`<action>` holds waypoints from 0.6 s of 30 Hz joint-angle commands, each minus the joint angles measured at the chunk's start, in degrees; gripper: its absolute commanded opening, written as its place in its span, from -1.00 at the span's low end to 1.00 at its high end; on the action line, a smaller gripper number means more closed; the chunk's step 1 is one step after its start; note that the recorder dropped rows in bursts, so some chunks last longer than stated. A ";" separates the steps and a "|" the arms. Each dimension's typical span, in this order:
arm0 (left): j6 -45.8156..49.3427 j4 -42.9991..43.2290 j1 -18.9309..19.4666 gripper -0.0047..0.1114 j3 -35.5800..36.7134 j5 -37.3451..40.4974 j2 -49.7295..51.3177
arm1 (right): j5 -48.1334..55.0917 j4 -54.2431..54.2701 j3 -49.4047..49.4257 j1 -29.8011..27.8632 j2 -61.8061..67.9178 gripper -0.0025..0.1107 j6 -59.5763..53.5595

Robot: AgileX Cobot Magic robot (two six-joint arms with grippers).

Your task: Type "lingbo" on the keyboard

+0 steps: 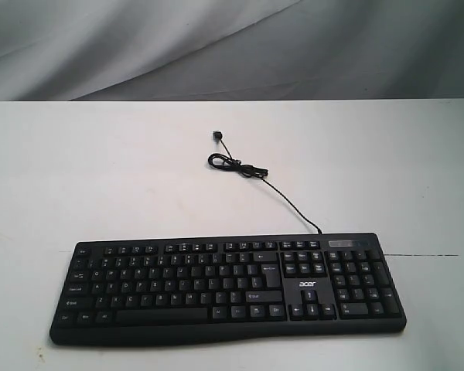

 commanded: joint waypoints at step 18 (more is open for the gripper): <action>-0.25 -0.10 -0.42 -0.92 0.26 -0.57 -0.25 | 7.92 6.07 -21.32 -0.53 12.67 -0.96 0.10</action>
